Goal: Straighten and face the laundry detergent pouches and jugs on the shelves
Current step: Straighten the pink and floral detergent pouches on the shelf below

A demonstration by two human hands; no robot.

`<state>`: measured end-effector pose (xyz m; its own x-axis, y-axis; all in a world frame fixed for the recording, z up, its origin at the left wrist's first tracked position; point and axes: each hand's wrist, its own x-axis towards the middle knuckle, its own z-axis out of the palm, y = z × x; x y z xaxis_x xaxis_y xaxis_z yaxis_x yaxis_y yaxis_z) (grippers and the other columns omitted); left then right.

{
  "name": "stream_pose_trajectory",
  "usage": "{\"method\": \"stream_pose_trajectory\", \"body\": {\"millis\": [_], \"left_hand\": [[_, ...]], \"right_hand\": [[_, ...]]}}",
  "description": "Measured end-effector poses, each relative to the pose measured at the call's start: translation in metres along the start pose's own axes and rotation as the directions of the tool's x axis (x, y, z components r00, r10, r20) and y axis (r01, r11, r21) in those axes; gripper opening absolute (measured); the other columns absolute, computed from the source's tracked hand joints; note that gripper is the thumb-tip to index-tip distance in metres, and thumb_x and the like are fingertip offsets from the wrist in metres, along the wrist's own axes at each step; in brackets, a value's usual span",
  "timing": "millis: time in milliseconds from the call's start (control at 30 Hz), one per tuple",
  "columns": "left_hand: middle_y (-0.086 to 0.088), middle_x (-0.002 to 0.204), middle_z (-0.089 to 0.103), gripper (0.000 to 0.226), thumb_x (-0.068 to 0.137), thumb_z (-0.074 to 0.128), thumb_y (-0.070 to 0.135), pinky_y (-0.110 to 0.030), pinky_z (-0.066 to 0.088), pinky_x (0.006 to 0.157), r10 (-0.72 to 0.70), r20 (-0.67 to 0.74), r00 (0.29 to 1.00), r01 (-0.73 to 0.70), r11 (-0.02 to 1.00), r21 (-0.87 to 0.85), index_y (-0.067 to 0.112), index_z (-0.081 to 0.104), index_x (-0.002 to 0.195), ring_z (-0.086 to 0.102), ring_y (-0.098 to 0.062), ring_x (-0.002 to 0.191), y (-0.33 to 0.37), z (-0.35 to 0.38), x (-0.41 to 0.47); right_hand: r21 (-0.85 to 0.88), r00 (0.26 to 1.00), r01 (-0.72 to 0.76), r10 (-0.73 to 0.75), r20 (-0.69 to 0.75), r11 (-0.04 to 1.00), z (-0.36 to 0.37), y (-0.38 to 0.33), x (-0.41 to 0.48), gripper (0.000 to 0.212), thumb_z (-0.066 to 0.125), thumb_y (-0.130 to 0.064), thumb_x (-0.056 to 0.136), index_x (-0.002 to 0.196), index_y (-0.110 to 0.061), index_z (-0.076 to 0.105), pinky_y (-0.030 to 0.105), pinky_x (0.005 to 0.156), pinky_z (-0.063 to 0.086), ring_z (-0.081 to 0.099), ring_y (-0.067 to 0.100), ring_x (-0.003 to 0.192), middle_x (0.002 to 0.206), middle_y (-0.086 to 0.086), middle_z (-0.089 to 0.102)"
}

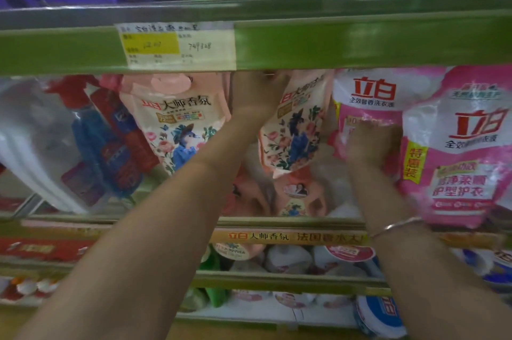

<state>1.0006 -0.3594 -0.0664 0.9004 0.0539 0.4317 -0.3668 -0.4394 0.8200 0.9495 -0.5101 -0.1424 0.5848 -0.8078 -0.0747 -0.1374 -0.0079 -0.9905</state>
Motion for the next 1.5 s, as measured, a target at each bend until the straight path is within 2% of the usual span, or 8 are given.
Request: {"method": "stream_pose_trajectory", "body": {"millis": [100,200,333,500,600,833,1300,1500], "left_hand": [[0.009,0.078,0.061,0.016,0.080,0.072,0.023,-0.015,0.053,0.075,-0.136,-0.035,0.990,0.123,0.960,-0.252,0.022,0.056,0.081,0.061,-0.008,0.075,-0.006,0.000,-0.013],[0.008,0.115,0.063,0.046,0.084,0.066,0.038,-0.007,0.041,0.095,-0.213,-0.047,0.976,0.191,0.938,-0.291,0.018,0.053,0.123,0.059,-0.005,0.103,-0.031,0.005,-0.038],[0.004,0.140,0.046,0.055,0.093,0.049,0.036,-0.038,0.037,0.110,-0.382,0.028,0.924,0.381,0.907,-0.181,0.018,0.032,0.143,0.045,-0.012,0.128,-0.074,0.032,-0.097],[-0.004,0.159,-0.001,0.076,0.095,0.045,0.014,-0.014,0.003,0.108,-0.319,0.224,0.921,0.339,0.939,-0.060,0.018,-0.007,0.150,0.005,-0.006,0.142,-0.081,0.058,-0.133],[-0.005,0.157,-0.019,0.089,0.091,0.050,0.008,-0.008,0.012,0.100,-0.387,0.291,0.875,0.400,0.916,0.016,0.014,-0.019,0.147,0.005,-0.018,0.144,-0.083,0.059,-0.110],[-0.012,0.154,0.015,0.110,0.084,0.066,0.017,-0.036,0.033,0.108,-0.468,0.334,0.818,0.462,0.881,0.104,0.018,-0.025,0.145,0.035,-0.031,0.135,-0.102,0.049,-0.059],[-0.005,0.135,0.050,0.098,0.078,0.071,0.018,-0.027,0.045,0.098,-0.374,0.336,0.864,0.361,0.927,0.103,0.015,0.003,0.147,0.053,-0.023,0.121,-0.112,0.039,-0.052],[0.011,0.067,0.060,0.011,0.083,0.067,0.026,-0.022,0.049,0.060,-0.238,-0.074,0.969,0.245,0.963,0.115,0.021,0.060,0.075,0.057,-0.003,0.061,-0.110,-0.047,-0.098]], "right_hand": [[-0.019,0.922,0.337,-0.326,0.210,0.941,0.027,0.018,-0.026,0.051,0.046,-0.014,0.097,0.144,-0.009,0.028,0.016,0.109,0.032,0.038,0.017,0.130,0.140,0.006,0.040],[0.012,0.862,0.319,-0.295,0.413,0.948,0.044,0.031,-0.017,0.040,0.051,-0.014,0.094,0.133,-0.018,0.045,0.033,0.100,0.046,0.052,0.017,0.120,0.130,0.004,0.054],[0.069,0.836,0.222,-0.226,0.499,0.973,0.049,0.029,0.007,0.062,0.071,-0.030,0.076,0.131,-0.033,0.042,0.042,0.099,0.046,0.056,0.018,0.118,0.128,-0.002,0.058],[-0.096,0.830,0.191,-0.109,0.547,0.977,0.051,0.039,0.010,0.085,0.075,-0.045,0.069,0.140,-0.023,0.033,0.042,0.107,0.038,0.047,0.020,0.126,0.138,-0.002,0.048],[-0.067,0.832,0.225,-0.156,0.532,0.972,0.054,0.047,0.004,0.078,0.080,-0.028,0.070,0.135,-0.016,0.037,0.034,0.104,0.040,0.049,0.014,0.121,0.130,-0.004,0.052],[-0.271,0.830,0.394,-0.213,0.516,0.878,0.079,0.066,-0.008,0.105,0.079,-0.027,0.071,0.148,-0.009,0.009,0.039,0.109,0.032,0.032,0.030,0.133,0.146,0.012,0.031],[-0.319,0.842,0.309,-0.102,0.529,0.896,0.096,0.060,-0.003,0.119,0.077,-0.036,0.072,0.149,-0.011,-0.010,0.040,0.110,0.032,0.025,0.032,0.138,0.153,0.012,0.017],[-0.125,0.765,0.506,-0.377,0.523,0.853,0.069,0.037,-0.059,0.092,0.073,-0.026,0.079,0.149,-0.016,0.013,0.029,0.110,0.028,0.020,0.018,0.140,0.151,0.006,0.016]]}}
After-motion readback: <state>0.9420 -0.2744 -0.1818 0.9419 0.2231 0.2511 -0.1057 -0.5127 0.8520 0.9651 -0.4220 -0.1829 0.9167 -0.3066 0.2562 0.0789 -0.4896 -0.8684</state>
